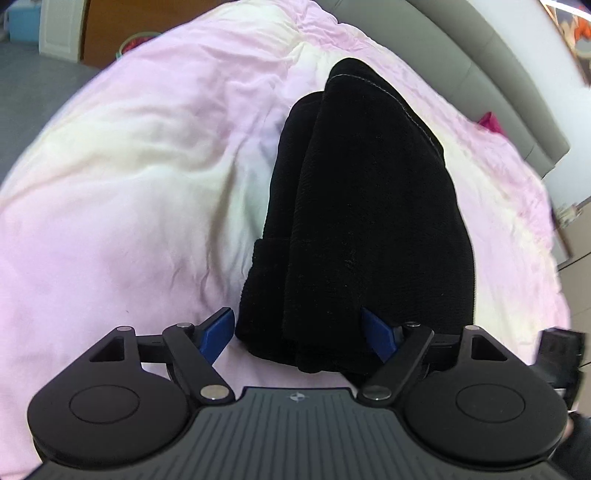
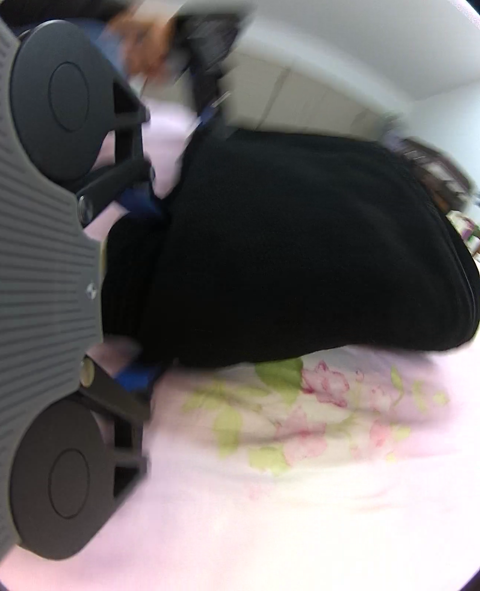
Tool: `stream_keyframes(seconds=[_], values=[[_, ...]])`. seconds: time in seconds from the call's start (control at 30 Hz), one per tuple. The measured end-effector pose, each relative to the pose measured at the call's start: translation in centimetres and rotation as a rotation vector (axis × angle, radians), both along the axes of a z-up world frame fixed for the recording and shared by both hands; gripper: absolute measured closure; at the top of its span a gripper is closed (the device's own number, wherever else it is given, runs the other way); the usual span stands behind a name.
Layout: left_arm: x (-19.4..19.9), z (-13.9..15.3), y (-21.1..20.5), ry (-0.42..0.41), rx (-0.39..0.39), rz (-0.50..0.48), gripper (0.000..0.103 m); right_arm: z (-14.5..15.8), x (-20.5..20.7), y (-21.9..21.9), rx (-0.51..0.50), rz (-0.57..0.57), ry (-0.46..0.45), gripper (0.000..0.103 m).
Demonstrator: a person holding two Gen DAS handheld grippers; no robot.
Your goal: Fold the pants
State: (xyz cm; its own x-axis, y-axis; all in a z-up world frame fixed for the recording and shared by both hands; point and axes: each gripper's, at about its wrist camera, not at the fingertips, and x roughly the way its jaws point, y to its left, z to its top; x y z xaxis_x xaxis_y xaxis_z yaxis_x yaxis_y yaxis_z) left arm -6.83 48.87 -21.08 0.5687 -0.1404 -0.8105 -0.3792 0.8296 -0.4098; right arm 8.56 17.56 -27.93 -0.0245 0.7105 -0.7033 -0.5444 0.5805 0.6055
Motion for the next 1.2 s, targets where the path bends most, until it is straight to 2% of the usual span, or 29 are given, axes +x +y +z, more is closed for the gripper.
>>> stream_keyframes(seconds=[0.13,0.23,0.3,0.33,0.4,0.47,0.53,0.57,0.67,0.8,0.93,1.03,1.2], values=[[0.6,2.3,-2.2,0.091,0.198,-0.051,0.009,2.3,-2.3,1.2,-0.138,0.031,-0.123,0.040],[1.2,2.8,-3.9,0.219,0.355,-0.090,0.008,3.2,-3.2,1.9,-0.256,0.050,-0.206,0.027],[1.2,2.9,-4.9,0.302,0.457,-0.091,0.020,4.1,-3.8,1.8,-0.311,0.051,-0.255,0.026],[1.2,3.1,-5.2,0.314,0.469,-0.081,0.023,4.5,-3.9,1.4,-0.332,0.051,-0.267,0.025],[0.8,4.2,-5.7,0.278,0.438,-0.050,0.020,5.6,-3.9,0.7,-0.357,0.043,-0.271,0.022],[0.5,5.6,-6.6,0.233,0.407,-0.030,0.013,6.9,-3.7,-0.2,-0.349,0.025,-0.230,0.018],[0.3,7.3,-8.2,0.199,0.406,-0.027,0.013,8.8,-3.8,-0.3,-0.322,0.018,-0.229,0.011],[0.2,8.1,-9.1,0.185,0.404,-0.032,0.013,9.8,-4.0,-0.5,-0.316,0.015,-0.249,0.007],[-0.1,10.2,-11.5,0.149,0.388,-0.051,0.013,13.4,-4.7,-1.2,-0.319,0.011,-0.336,0.005],[-0.6,12.1,-13.9,0.108,0.387,0.004,0.013,16.3,-4.9,-1.7,-0.359,-0.028,-0.428,0.005],[-1.0,12.9,-15.3,0.088,0.386,0.070,0.007,18.0,-4.8,-1.5,-0.370,-0.074,-0.422,0.005],[-1.2,12.8,-16.4,0.082,0.444,0.130,0.007,18.6,-5.4,-1.3,-0.360,-0.092,-0.456,0.005],[-1.7,12.6,-18.2,0.085,0.481,0.197,0.007,20.3,-7.5,-1.9,-0.321,-0.122,-0.497,0.005]])
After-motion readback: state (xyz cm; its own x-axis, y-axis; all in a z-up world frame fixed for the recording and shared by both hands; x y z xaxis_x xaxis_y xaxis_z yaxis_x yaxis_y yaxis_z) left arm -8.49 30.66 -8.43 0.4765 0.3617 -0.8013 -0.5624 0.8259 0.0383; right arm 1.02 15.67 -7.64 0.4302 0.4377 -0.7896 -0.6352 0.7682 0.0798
